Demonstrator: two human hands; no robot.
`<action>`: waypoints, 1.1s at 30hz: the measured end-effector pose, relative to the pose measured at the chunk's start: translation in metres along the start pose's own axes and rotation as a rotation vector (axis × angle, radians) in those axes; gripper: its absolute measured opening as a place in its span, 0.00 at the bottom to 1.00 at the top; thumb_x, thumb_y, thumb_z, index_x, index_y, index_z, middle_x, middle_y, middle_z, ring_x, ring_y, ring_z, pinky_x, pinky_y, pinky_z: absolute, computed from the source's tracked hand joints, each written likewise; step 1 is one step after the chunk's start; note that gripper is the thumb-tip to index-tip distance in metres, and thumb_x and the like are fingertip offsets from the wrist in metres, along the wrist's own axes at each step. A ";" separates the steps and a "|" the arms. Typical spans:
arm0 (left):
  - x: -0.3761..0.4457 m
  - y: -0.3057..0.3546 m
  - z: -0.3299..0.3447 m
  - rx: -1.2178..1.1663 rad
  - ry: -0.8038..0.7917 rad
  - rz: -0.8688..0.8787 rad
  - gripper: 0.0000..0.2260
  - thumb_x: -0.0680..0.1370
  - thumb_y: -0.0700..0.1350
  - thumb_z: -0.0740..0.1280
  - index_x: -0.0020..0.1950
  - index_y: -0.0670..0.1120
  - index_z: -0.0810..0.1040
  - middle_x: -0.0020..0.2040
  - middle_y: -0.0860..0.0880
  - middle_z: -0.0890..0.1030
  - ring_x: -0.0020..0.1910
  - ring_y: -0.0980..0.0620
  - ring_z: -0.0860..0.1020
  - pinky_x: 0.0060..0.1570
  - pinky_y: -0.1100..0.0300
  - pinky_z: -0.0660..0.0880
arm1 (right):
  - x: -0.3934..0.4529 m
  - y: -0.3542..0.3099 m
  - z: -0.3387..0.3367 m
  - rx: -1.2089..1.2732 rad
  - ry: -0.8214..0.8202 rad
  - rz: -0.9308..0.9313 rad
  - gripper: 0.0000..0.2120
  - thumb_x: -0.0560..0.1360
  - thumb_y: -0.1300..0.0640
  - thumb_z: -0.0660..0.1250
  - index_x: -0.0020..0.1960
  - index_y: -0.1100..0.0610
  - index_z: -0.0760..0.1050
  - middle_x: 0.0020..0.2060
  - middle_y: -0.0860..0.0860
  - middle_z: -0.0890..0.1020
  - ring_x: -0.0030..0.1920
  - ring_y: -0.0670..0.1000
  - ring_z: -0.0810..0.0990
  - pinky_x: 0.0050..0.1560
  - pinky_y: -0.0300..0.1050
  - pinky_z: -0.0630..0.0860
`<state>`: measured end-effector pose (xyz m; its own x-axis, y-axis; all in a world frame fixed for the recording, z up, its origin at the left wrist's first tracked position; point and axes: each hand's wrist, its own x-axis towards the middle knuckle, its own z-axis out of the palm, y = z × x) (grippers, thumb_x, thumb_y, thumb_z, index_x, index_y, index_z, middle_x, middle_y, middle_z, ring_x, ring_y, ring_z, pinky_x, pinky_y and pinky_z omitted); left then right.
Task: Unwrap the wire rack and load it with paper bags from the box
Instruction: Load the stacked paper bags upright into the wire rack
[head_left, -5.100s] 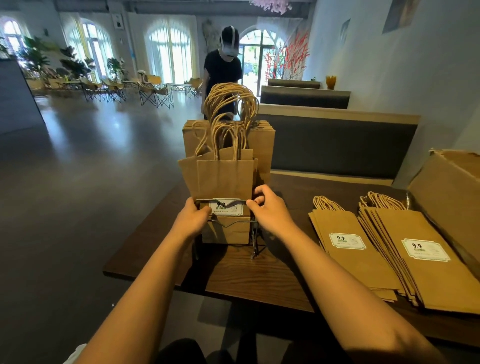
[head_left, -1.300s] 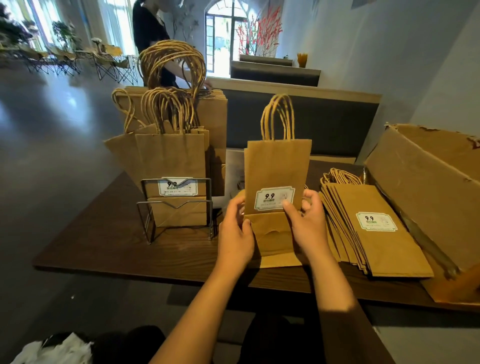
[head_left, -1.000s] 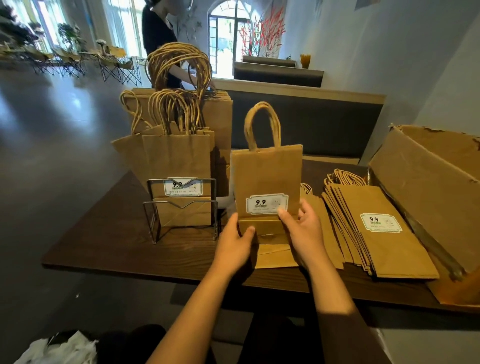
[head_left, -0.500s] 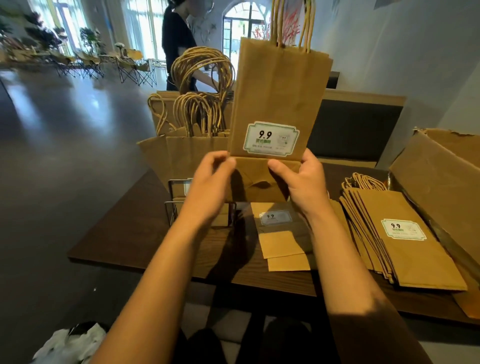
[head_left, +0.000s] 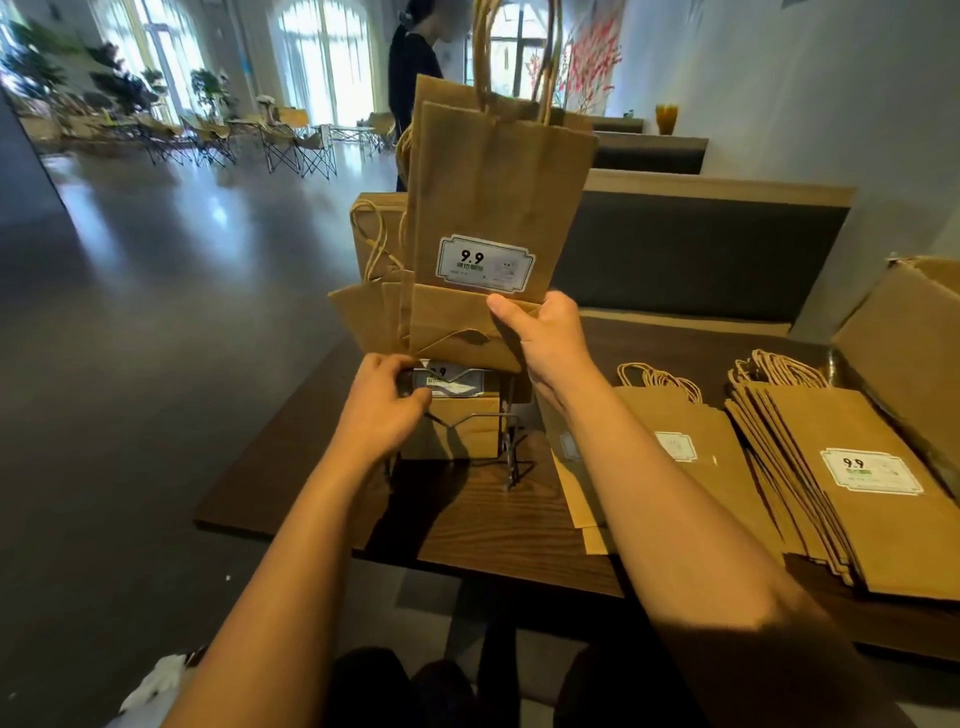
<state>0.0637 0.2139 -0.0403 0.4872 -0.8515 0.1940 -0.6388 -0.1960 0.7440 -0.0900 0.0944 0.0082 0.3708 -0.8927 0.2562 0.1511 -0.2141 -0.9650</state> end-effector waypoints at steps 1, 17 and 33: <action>0.002 -0.002 0.001 -0.017 -0.017 -0.012 0.17 0.80 0.44 0.69 0.68 0.47 0.76 0.62 0.47 0.73 0.56 0.52 0.75 0.58 0.58 0.71 | 0.001 0.002 0.001 0.011 -0.003 -0.006 0.11 0.77 0.59 0.73 0.57 0.49 0.79 0.53 0.49 0.86 0.56 0.50 0.85 0.60 0.52 0.81; -0.004 -0.026 0.017 -0.519 0.096 -0.048 0.19 0.75 0.37 0.75 0.60 0.51 0.73 0.57 0.47 0.81 0.56 0.50 0.82 0.61 0.44 0.79 | 0.007 0.028 0.002 -0.106 -0.043 0.176 0.11 0.77 0.55 0.74 0.59 0.52 0.78 0.54 0.49 0.86 0.54 0.50 0.85 0.59 0.54 0.82; 0.001 -0.032 0.008 -0.225 0.034 -0.157 0.09 0.79 0.48 0.70 0.58 0.52 0.77 0.50 0.56 0.82 0.51 0.55 0.80 0.48 0.57 0.75 | -0.022 0.060 -0.013 -0.352 0.015 0.039 0.11 0.81 0.48 0.68 0.52 0.55 0.84 0.46 0.48 0.86 0.49 0.48 0.84 0.54 0.54 0.81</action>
<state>0.0796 0.2153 -0.0686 0.5921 -0.8015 0.0838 -0.4073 -0.2079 0.8893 -0.1005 0.0959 -0.0562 0.3558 -0.9083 0.2201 -0.1892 -0.3006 -0.9348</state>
